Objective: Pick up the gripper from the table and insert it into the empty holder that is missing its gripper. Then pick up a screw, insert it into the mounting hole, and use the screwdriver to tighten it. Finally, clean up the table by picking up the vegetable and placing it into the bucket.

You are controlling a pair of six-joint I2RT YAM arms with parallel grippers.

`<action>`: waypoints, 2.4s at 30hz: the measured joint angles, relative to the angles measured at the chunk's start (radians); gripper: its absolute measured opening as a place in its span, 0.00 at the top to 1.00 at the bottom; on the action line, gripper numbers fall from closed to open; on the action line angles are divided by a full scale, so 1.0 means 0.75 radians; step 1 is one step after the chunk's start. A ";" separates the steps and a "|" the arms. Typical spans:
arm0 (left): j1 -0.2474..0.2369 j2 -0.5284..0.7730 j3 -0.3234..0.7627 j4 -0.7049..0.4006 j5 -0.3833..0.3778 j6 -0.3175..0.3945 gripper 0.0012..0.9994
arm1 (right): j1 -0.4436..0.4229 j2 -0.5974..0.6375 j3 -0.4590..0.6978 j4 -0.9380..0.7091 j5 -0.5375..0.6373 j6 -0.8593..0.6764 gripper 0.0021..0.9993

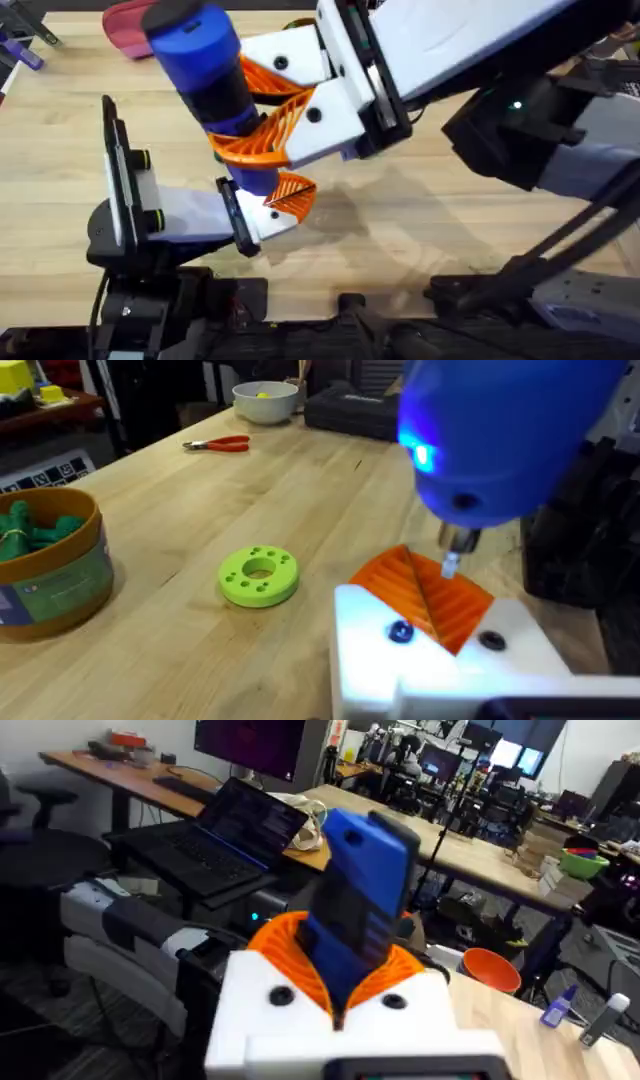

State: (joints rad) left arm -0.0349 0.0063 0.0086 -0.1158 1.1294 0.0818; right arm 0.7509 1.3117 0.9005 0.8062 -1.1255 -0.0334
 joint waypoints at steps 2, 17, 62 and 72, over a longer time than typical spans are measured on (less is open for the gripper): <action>0.000 0.000 0.000 0.000 0.000 0.000 0.98 | 0.002 0.012 0.000 0.017 0.000 0.000 1.00; 0.000 0.000 0.000 0.000 0.000 0.000 0.98 | 0.002 0.061 -0.001 0.022 0.004 0.000 1.00; 0.000 0.000 0.000 0.000 0.000 0.000 0.98 | 0.007 0.101 0.000 0.055 0.004 -0.006 1.00; 0.000 0.000 0.000 0.000 0.000 0.000 0.98 | 0.007 0.108 0.000 0.058 0.004 -0.006 1.00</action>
State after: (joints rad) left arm -0.0349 0.0063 0.0086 -0.1158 1.1294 0.0818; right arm 0.7563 1.3928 0.9004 0.8497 -1.1225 -0.0380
